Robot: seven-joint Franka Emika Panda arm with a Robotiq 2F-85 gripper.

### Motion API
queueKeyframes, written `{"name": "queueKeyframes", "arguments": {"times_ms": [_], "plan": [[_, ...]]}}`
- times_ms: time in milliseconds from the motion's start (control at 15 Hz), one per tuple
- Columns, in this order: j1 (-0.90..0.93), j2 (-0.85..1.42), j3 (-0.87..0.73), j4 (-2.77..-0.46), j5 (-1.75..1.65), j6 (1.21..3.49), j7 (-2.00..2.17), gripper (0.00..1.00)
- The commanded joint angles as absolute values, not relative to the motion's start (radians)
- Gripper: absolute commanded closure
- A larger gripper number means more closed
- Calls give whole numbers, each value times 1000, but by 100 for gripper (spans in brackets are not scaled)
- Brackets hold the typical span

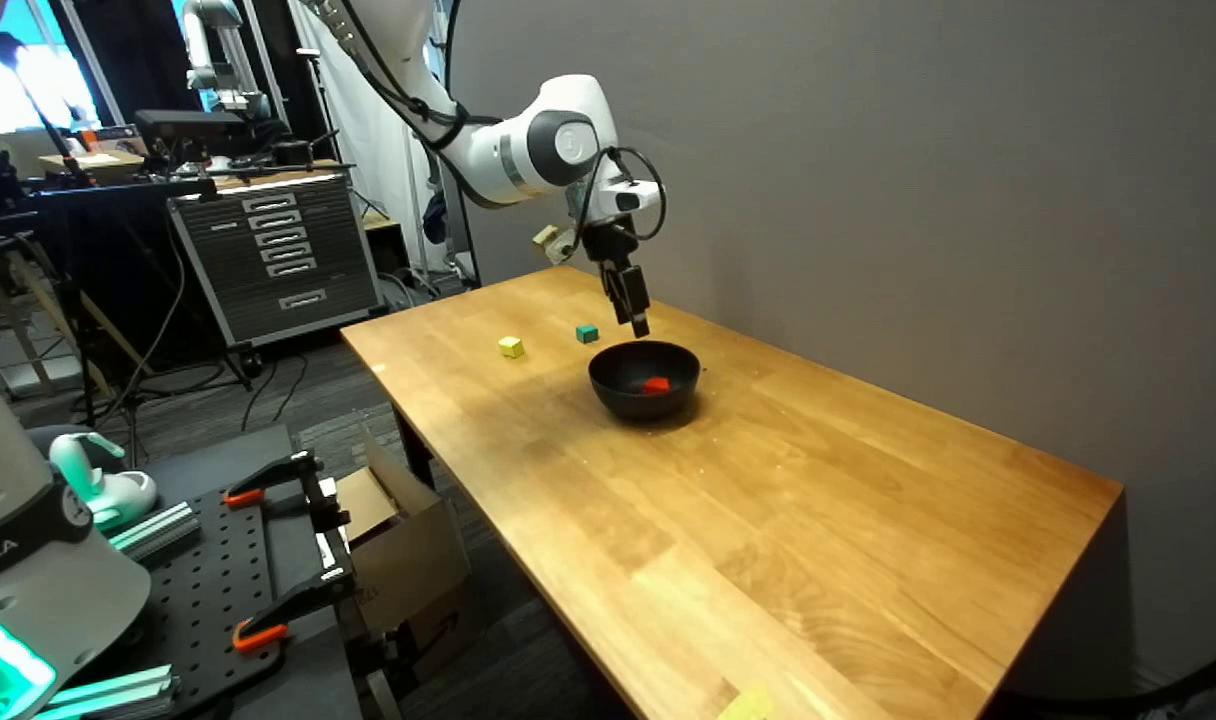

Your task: Take the orange and green blocks one at a time and place them in the black bowl

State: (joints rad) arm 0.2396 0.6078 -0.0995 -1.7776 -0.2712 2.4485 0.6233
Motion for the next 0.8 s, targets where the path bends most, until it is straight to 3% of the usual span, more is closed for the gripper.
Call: {"name": "queueKeyframes", "arguments": {"times_ms": [0, 400, 733], "plan": [[182, 653, 24, -1731, -92, 2498, 484, 0], [157, 816, 202, -1510, 155, 2421, 218, 0], [221, 951, 166, -1313, 120, 2300, 177, 0]]}}
